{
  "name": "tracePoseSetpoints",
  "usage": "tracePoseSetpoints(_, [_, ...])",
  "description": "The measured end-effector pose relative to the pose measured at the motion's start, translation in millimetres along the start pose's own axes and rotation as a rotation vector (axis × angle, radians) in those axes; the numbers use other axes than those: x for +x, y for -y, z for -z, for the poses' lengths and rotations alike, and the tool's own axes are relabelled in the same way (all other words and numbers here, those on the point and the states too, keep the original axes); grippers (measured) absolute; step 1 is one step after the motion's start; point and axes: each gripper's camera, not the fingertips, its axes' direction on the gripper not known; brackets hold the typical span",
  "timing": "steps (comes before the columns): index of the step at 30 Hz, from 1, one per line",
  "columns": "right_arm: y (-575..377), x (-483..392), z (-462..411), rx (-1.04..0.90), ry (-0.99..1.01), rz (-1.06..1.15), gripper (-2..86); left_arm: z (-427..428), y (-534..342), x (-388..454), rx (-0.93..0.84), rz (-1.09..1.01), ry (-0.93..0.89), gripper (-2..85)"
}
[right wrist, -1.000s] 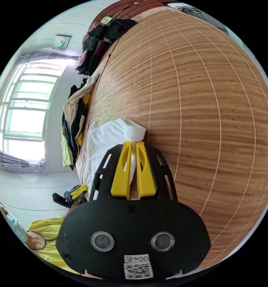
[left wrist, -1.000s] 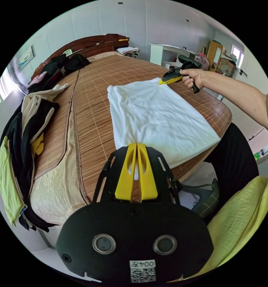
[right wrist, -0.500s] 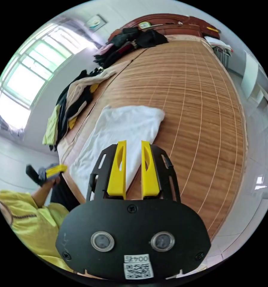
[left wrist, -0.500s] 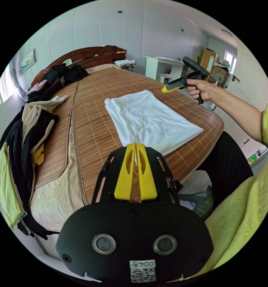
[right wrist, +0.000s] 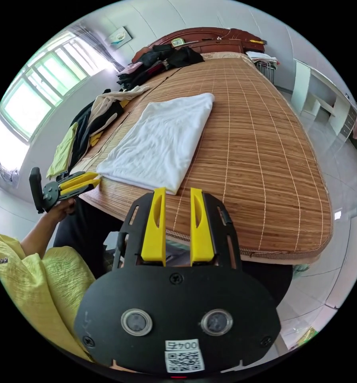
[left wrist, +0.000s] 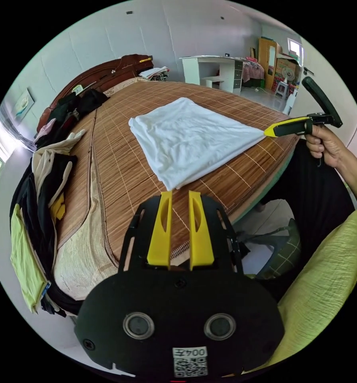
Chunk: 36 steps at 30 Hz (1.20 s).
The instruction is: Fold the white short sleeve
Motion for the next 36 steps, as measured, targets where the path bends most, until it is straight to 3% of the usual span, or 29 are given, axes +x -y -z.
tracePoseSetpoints(21, [-7, -53, 5, 0.016, -0.072, 0.108, 3.0, -13, -9, 17, -0.011, -0.029, 0.045, 0.9])
tracePoseSetpoints(31, [-31, -63, 31, 0.082, -0.047, 0.122, 5.0, 25, -27, 11, 0.11, 0.011, 0.03, 0.4])
tracePoseSetpoints(36, [-21, -68, 37, 0.122, -0.018, 0.127, 3.0, 20, 13, 15, 0.152, 0.015, -0.008, 0.3])
